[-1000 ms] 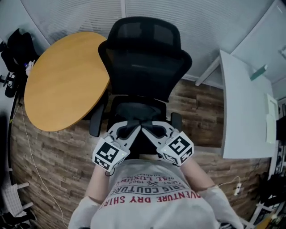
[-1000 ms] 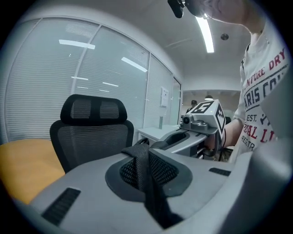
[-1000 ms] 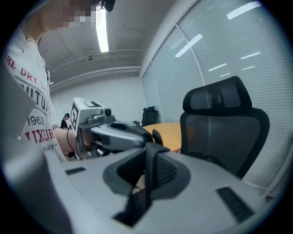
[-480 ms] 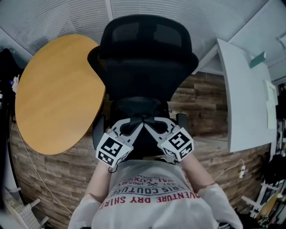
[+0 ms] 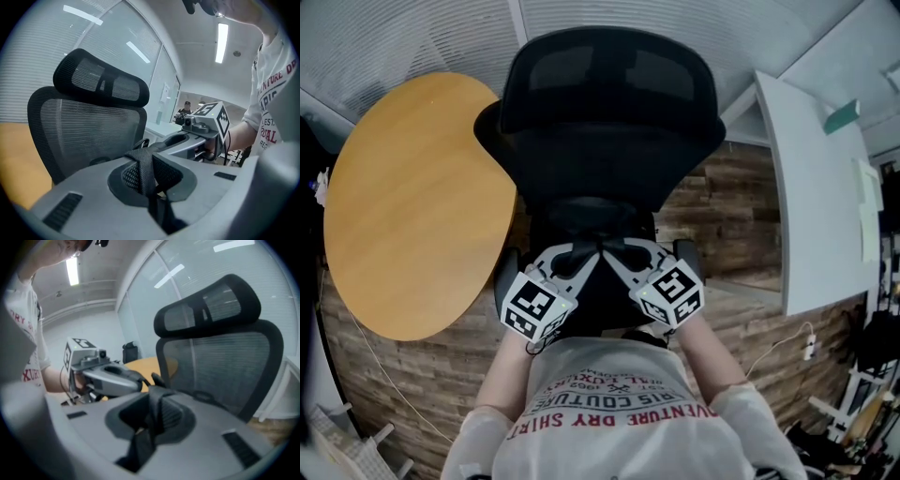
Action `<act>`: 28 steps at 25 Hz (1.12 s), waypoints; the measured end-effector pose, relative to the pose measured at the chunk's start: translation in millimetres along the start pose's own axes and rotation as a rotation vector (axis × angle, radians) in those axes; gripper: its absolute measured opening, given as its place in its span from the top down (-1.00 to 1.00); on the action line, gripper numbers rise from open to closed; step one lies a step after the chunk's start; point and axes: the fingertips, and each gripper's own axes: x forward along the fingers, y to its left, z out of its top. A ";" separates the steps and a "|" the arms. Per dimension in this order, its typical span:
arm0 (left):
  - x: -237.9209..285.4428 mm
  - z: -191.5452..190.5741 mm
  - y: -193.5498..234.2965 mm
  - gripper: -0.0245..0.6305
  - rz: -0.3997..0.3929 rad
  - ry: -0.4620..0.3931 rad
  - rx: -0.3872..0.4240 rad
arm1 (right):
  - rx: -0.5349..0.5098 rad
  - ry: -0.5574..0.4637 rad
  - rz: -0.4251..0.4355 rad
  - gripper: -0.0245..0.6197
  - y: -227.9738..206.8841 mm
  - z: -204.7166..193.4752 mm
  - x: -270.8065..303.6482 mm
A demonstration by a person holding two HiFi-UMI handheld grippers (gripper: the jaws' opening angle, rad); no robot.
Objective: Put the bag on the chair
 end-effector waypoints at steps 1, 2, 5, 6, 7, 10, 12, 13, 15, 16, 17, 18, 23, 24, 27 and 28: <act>2.7 -3.5 1.2 0.78 -0.007 0.004 -0.013 | 0.016 0.007 -0.003 0.71 -3.8 -2.5 1.4; 5.2 -7.5 2.2 0.78 -0.014 0.005 -0.031 | 0.030 0.014 -0.006 0.71 -7.5 -5.2 2.9; 11.7 -21.4 4.1 0.78 -0.031 0.005 -0.074 | 0.065 0.023 -0.027 0.70 -16.8 -12.8 5.9; 14.0 -26.4 4.2 0.78 -0.034 0.010 -0.078 | 0.078 0.023 -0.032 0.70 -19.0 -15.9 6.4; 16.4 -31.2 4.3 0.78 -0.036 0.018 -0.078 | 0.093 0.023 -0.034 0.70 -21.0 -19.4 6.7; 23.8 -44.5 5.9 0.78 -0.036 0.040 -0.079 | 0.137 0.045 -0.039 0.69 -27.0 -35.2 8.1; 28.9 -54.0 7.9 0.77 -0.041 0.044 -0.096 | 0.153 0.075 -0.051 0.68 -31.5 -50.3 10.4; 32.0 -58.9 9.2 0.77 -0.047 0.041 -0.108 | 0.156 0.089 -0.059 0.68 -34.4 -57.7 12.5; 38.9 -68.2 12.7 0.77 -0.068 0.028 -0.141 | 0.155 0.115 -0.071 0.68 -41.6 -70.6 17.5; 42.3 -72.8 14.6 0.77 -0.077 0.024 -0.160 | 0.152 0.128 -0.075 0.68 -45.6 -75.4 19.8; 45.4 -77.7 16.7 0.77 -0.081 0.024 -0.173 | 0.149 0.139 -0.078 0.67 -49.5 -78.9 21.9; 48.5 -82.9 19.0 0.77 -0.081 0.031 -0.178 | 0.150 0.147 -0.081 0.66 -53.1 -81.6 23.9; 61.5 -101.8 26.9 0.77 -0.034 0.095 -0.137 | 0.211 0.167 -0.109 0.62 -64.7 -90.4 30.9; 62.5 -100.8 27.4 0.72 -0.020 0.091 -0.123 | 0.226 0.157 -0.120 0.59 -66.1 -89.8 30.8; 63.5 -98.0 30.6 0.39 0.015 0.068 -0.139 | 0.248 0.134 -0.170 0.31 -71.3 -88.2 27.8; 62.8 -97.8 32.2 0.35 0.027 0.062 -0.150 | 0.253 0.128 -0.194 0.26 -73.6 -88.0 25.9</act>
